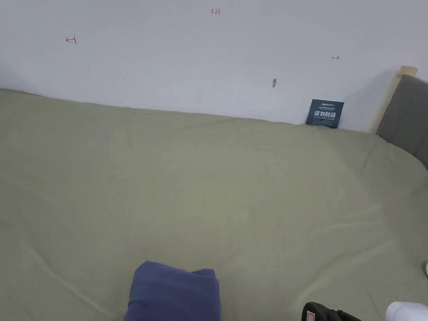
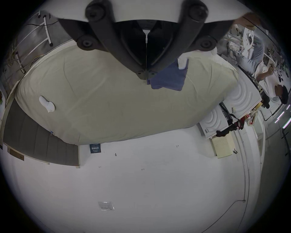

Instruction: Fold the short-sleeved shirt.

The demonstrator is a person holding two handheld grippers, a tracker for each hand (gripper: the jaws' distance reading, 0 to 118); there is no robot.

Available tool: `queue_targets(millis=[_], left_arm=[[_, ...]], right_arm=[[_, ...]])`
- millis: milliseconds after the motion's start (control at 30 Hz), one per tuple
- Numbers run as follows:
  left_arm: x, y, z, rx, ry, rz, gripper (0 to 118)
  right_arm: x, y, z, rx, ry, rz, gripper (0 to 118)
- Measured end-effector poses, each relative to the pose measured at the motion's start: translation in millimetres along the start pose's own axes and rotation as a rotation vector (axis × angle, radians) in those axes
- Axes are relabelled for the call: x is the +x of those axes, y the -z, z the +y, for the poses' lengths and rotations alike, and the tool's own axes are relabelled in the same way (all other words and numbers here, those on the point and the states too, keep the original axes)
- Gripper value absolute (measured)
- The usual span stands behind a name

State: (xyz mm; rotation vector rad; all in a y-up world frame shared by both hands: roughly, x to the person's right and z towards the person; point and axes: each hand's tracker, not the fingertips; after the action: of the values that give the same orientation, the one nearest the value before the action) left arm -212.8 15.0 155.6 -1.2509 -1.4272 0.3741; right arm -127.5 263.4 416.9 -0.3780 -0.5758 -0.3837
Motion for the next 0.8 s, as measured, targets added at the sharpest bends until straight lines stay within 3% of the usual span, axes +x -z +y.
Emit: queue_targets(millis=[133,267,400,467,567,667,733,800], left_arm=[[11.1,-7.9,-4.3,-0.002,0.000,0.013,0],[49.4,-69.7,33.2,0.121,0.129,-0.025,0],[68.6,-161.0,74.4,0.294,0.249,0.117,0],[58.9,-200.2,84.6,0.386,0.293,0.228,0],[34.5,-239.3,92.5,0.455,0.241,0.401,0],[11.8,-258.0,88.3,0.502,0.136,0.459,0],[2.3,-261.3,83.3,0.500,0.089,0.436,0],[-3.8,-260.2,79.6,0.489,0.073,0.448,0]], right_arm=[[-3.2,-1.0,1.4,-0.001,-0.014,0.000,2],[-0.8,8.3,9.1,-0.002,-0.021,0.021,2],[-0.3,51.9,11.7,-0.091,-0.090,0.182,2],[-2.2,87.2,5.7,-0.158,-0.087,0.316,2],[-5.5,154.3,-9.9,-0.261,0.055,0.609,2],[-3.9,222.0,-35.0,-0.343,0.268,0.892,1],[-0.3,259.3,-50.8,-0.419,0.405,0.967,1],[8.5,290.2,-65.6,-0.482,0.501,0.983,1]])
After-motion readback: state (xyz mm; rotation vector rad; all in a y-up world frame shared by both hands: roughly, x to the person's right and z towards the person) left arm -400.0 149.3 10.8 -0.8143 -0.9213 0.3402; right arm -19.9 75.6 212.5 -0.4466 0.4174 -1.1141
